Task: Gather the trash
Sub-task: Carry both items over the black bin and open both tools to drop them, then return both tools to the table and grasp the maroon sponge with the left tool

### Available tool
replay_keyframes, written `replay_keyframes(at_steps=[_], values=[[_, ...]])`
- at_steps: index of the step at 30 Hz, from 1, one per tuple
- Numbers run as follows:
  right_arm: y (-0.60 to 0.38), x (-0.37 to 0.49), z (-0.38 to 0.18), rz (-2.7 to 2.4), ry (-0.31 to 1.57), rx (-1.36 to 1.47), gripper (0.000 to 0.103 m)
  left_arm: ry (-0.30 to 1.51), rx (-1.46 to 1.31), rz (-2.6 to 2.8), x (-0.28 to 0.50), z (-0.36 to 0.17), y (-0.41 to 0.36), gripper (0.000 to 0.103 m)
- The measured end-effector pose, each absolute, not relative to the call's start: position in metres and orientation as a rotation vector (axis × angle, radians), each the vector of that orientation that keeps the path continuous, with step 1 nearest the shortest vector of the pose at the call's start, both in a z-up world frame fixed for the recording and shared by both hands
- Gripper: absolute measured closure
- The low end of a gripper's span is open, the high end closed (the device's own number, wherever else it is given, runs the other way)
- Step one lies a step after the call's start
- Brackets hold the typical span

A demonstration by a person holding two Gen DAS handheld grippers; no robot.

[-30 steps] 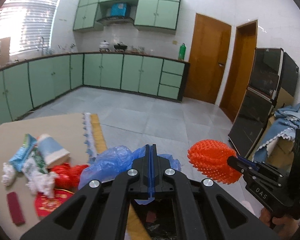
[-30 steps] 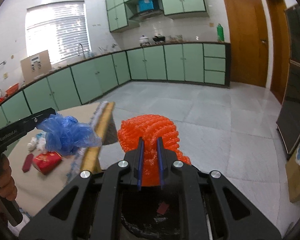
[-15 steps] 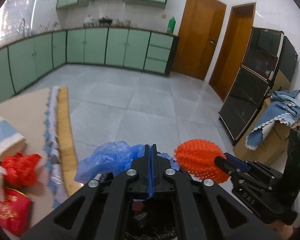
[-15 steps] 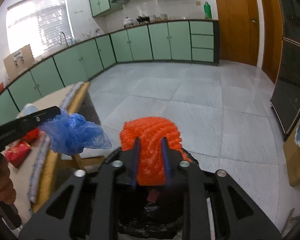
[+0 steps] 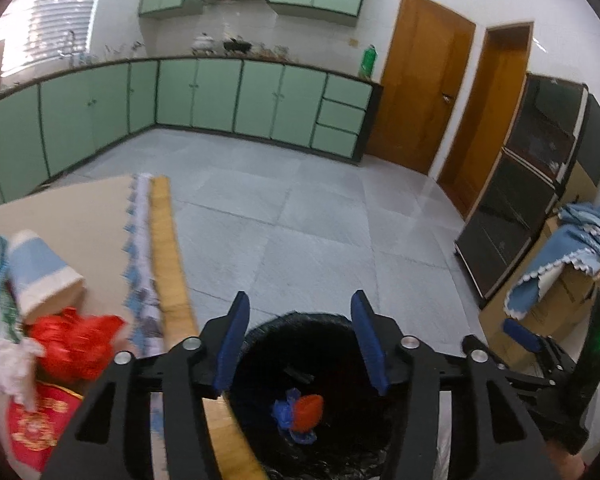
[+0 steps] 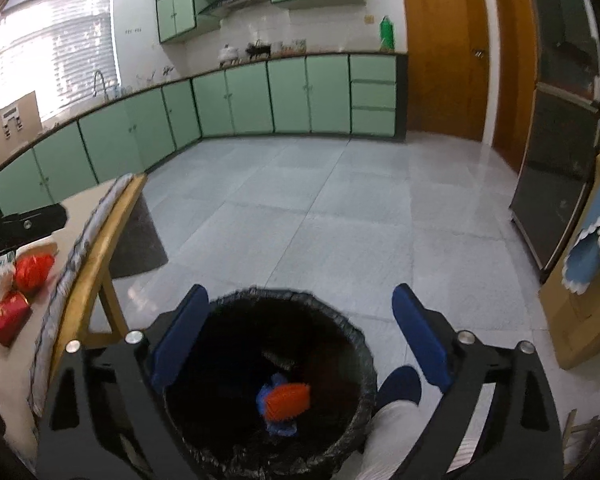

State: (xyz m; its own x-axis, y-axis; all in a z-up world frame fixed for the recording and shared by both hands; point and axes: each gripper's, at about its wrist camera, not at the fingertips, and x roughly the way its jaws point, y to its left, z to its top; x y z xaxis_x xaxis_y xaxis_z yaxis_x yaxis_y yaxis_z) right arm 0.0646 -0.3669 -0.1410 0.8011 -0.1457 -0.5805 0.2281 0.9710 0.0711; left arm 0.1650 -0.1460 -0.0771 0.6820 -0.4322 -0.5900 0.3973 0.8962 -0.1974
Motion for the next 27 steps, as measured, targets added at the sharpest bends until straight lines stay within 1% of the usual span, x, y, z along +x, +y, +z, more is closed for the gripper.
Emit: replay_keyframes(at_steps=[4,8,10,18,21,27], values=[[-0.36,0.06,-0.121,-0.184,0.568,0.146,0.009,0.626,-0.04,-0.413,0.156,-0.06,-0.127,0.044],[-0.345,0.054,-0.103,-0.142,0.524,0.147,0.008,0.574,-0.019,-0.34,0.14,-0.045,-0.1,0.035],[-0.336,0.051,-0.097,-0.121,0.503,0.155,0.007,0.557,-0.008,-0.294,0.131,-0.04,-0.084,0.033],[-0.285,0.052,-0.086,-0.009,0.449,0.157,0.007,0.535,-0.003,-0.068,0.101,-0.038,-0.004,0.032],[-0.263,0.056,-0.087,0.044,0.451,0.157,0.007,0.539,-0.002,0.027,0.091,-0.046,0.029,0.032],[-0.213,0.069,-0.091,0.138,0.468,0.13,0.007,0.574,-0.008,0.129,0.08,-0.071,0.065,0.032]])
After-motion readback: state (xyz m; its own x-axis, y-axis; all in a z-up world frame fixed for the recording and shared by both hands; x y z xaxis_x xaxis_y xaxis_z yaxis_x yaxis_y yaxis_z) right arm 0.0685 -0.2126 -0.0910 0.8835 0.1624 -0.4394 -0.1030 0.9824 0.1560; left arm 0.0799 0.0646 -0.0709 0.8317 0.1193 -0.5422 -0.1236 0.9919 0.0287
